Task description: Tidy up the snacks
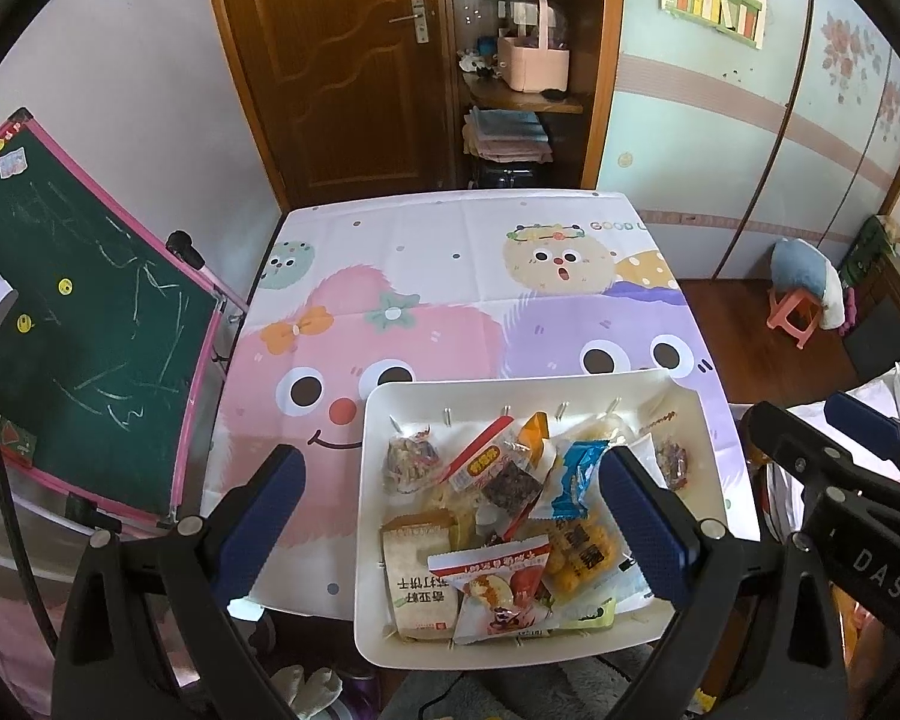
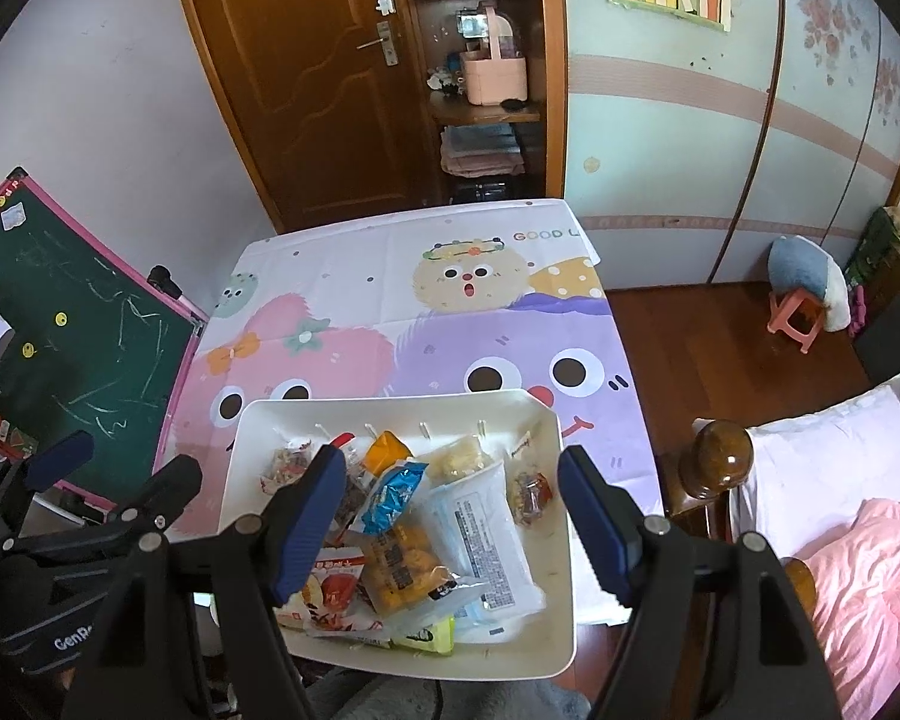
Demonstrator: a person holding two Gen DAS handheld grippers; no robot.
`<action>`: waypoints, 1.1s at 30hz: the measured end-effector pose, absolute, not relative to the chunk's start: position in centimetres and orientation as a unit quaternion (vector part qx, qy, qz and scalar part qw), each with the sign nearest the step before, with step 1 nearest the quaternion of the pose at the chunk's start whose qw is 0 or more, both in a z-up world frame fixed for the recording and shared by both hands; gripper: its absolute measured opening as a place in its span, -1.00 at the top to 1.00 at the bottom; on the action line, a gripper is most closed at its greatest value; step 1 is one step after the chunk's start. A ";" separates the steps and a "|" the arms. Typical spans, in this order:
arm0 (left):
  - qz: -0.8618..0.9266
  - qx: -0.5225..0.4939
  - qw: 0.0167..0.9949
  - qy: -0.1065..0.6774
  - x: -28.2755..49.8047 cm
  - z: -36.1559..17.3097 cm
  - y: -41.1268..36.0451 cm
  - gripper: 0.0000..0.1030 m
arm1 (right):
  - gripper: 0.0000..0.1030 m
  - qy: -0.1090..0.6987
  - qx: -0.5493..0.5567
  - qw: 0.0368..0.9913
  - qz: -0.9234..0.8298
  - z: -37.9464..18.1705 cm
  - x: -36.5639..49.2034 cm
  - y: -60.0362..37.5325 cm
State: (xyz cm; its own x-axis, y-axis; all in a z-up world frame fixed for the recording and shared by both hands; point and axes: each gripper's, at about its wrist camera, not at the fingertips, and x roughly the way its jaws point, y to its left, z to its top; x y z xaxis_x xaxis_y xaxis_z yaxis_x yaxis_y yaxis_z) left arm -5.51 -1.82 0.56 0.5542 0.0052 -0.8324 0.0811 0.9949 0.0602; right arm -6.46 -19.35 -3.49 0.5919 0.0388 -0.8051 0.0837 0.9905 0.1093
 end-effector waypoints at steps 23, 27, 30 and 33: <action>-0.023 0.046 0.882 0.469 -4.6 0.6 -2.2 -0.91 | -0.43 0.442 0.058 0.895 -0.030 -3.2 -5.5 -19.0; -0.023 0.046 0.881 0.469 -4.6 0.6 -2.2 -0.91 | -0.43 0.442 0.059 0.895 -0.030 -3.2 -5.4 -19.1; -0.023 0.046 0.882 0.469 -4.5 0.6 -2.2 -0.91 | -0.43 0.442 0.058 0.895 -0.030 -3.2 -5.4 -19.1; -0.023 0.046 0.881 0.470 -4.6 0.6 -2.1 -0.91 | -0.43 0.442 0.058 0.895 -0.030 -3.2 -5.4 -19.0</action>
State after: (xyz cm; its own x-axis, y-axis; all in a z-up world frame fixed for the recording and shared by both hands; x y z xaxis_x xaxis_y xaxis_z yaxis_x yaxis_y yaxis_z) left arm -4.59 -2.15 0.63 0.5580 0.0022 -0.8298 0.0837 0.9948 0.0589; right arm -5.42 -19.03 -3.20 0.6078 -0.0030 -0.7941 0.1055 0.9914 0.0770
